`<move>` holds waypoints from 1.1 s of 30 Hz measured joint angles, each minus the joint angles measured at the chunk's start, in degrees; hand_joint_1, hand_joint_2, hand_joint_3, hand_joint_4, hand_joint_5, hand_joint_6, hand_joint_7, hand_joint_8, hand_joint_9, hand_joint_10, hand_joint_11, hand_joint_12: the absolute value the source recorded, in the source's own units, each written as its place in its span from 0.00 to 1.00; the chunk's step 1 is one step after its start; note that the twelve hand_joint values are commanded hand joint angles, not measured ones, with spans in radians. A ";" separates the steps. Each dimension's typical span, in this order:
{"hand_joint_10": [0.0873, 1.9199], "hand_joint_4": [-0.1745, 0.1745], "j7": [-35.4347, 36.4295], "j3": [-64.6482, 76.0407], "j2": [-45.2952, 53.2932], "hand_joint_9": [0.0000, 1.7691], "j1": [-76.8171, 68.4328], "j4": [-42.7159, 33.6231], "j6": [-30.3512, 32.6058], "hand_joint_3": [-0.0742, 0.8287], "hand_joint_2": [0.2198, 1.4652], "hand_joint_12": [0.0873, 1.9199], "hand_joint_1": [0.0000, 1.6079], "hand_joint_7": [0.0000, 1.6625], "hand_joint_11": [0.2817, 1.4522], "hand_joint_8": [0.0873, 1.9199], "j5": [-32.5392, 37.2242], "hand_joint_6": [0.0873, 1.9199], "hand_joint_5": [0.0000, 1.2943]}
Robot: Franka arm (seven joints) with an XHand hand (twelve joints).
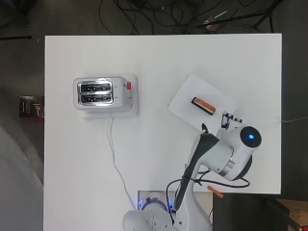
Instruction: Teleoperate dual arm-hand system to toast a bread
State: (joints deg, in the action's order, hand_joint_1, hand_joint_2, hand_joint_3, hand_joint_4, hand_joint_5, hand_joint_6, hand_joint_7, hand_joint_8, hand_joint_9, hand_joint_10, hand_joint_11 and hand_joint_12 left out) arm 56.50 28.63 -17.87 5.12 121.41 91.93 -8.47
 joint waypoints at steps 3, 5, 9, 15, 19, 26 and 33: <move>0.00 0.62 4.69 1.77 10.28 0.35 0.82 -6.50 -2.30 0.09 0.65 0.00 0.13 0.31 0.18 0.00 0.06 0.00 0.36; 0.00 0.69 7.28 2.34 14.52 0.35 0.61 -10.33 -4.32 0.09 0.66 0.00 0.13 0.32 0.17 0.00 0.15 0.00 0.37; 0.00 0.78 14.09 1.06 19.57 0.35 1.30 -16.63 -6.94 0.07 0.65 0.00 0.15 0.34 0.16 0.00 2.45 0.00 0.38; 0.00 0.79 18.73 0.53 17.33 0.37 2.87 -21.44 -7.61 0.08 0.65 0.00 0.14 0.36 0.17 0.00 3.25 0.00 0.37; 0.00 0.78 21.23 -1.88 23.35 0.38 5.32 -24.25 -7.18 0.08 0.65 0.00 0.14 0.37 0.18 0.00 4.34 0.00 0.36; 0.00 0.68 24.85 -4.38 38.41 0.38 7.50 -26.06 -5.74 0.08 0.66 0.00 0.13 0.36 0.18 0.00 6.02 0.00 0.32; 0.00 0.53 28.48 -5.71 35.33 0.33 7.63 -23.98 -4.89 0.08 0.64 0.00 0.18 0.30 0.15 0.00 8.52 0.00 0.28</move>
State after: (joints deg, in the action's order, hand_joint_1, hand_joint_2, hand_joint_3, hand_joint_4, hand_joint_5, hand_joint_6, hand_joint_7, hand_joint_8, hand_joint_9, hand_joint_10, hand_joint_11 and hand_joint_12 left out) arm 84.99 22.91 17.46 12.75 97.43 87.04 0.06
